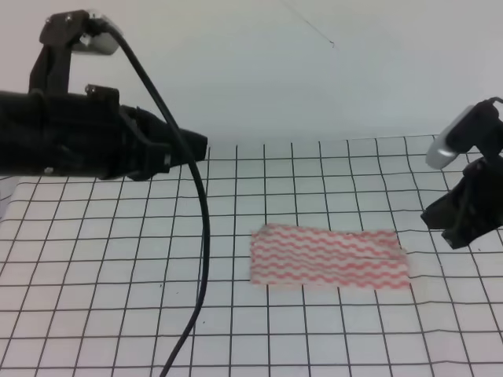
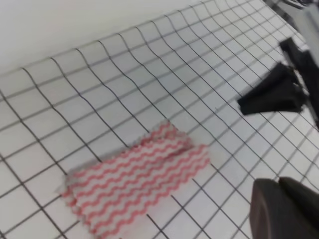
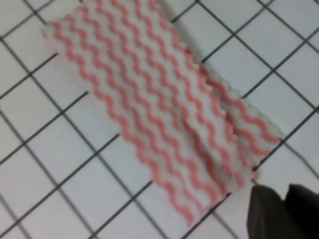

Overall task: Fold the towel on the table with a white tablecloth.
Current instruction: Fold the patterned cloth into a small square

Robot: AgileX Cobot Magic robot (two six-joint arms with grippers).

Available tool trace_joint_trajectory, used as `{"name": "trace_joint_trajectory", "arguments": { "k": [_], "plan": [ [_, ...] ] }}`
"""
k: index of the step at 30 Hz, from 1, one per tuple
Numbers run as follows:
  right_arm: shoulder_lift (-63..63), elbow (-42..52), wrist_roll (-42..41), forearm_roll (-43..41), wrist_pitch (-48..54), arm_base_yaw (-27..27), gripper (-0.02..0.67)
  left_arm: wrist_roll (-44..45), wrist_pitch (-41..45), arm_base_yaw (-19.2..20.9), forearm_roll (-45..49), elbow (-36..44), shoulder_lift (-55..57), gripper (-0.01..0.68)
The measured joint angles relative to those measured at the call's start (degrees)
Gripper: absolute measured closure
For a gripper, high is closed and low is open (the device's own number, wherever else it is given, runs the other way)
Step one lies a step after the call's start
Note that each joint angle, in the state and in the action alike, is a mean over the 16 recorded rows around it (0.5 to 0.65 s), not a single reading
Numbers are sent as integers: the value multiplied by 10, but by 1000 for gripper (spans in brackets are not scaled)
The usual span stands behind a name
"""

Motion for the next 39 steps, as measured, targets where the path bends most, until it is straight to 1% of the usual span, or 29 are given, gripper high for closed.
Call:
{"name": "trace_joint_trajectory", "arguments": {
  "k": [7,16,21,31,35,39],
  "plan": [
    [75,-55,-4,-42,-18,3,481,-30,-10,0,41,54,-57,673],
    [165,-129,-20,-76,-1,3,402,-51,-77,0,72,149,-127,673],
    [205,-168,-34,-84,37,3,393,-49,-101,0,73,175,-138,673],
    [251,-209,-72,-83,103,5,392,-48,-107,0,72,179,-139,673],
    [263,-212,-80,-89,109,14,393,-48,-106,0,72,179,-139,673],
    [273,-212,-71,-108,99,28,392,-47,-106,0,73,179,-139,673]
  ]
}}
